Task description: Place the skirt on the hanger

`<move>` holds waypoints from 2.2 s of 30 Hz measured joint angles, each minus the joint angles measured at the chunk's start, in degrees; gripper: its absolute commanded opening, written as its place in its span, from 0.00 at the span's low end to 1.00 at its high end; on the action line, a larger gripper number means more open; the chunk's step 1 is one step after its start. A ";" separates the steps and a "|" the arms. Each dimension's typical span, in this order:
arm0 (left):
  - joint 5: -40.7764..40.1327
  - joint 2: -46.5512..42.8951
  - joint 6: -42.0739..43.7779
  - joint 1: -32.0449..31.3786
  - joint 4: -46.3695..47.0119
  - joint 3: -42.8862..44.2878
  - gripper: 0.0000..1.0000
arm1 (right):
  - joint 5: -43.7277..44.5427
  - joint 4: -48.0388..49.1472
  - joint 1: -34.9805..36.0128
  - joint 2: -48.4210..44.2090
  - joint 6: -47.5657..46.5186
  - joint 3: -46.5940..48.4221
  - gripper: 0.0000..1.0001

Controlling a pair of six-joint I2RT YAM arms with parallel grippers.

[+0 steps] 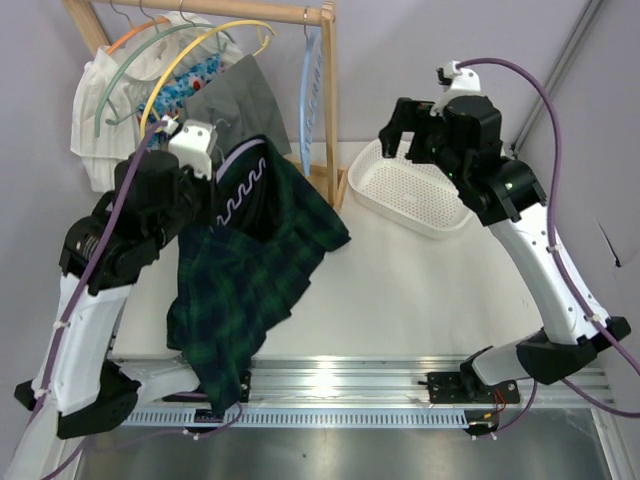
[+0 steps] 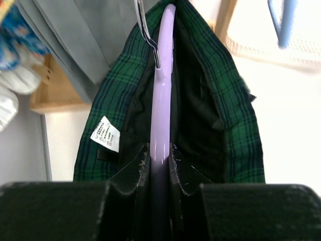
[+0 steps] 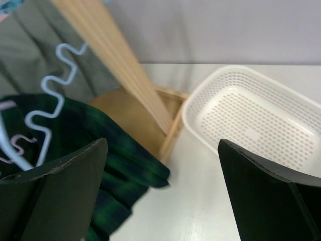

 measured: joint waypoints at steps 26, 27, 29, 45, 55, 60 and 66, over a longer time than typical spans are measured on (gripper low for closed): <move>7.48 29.16 7.21 11.85 6.51 34.07 0.00 | -5.35 2.86 -16.04 -13.90 2.23 -21.09 0.99; 7.74 29.90 7.21 12.11 7.06 34.32 0.00 | -5.62 3.06 -16.13 -14.16 2.47 -21.44 0.99; 8.37 31.01 7.15 12.74 8.09 34.58 0.00 | -6.05 3.56 -16.22 -14.58 2.71 -22.10 0.99; 12.28 36.02 6.99 14.19 18.49 38.42 0.00 | -8.09 5.22 -16.26 -17.03 6.71 -32.41 0.99; 11.15 42.14 7.17 14.27 23.06 38.93 0.00 | -8.20 5.27 -16.26 -17.49 7.23 -33.16 0.99; 10.43 43.93 7.28 14.73 25.22 39.28 0.00 | -8.22 5.27 -16.26 -17.49 7.76 -33.22 0.99; 10.40 45.03 8.15 15.74 25.77 39.28 0.00 | -8.61 5.29 -16.26 -17.46 8.24 -33.42 0.99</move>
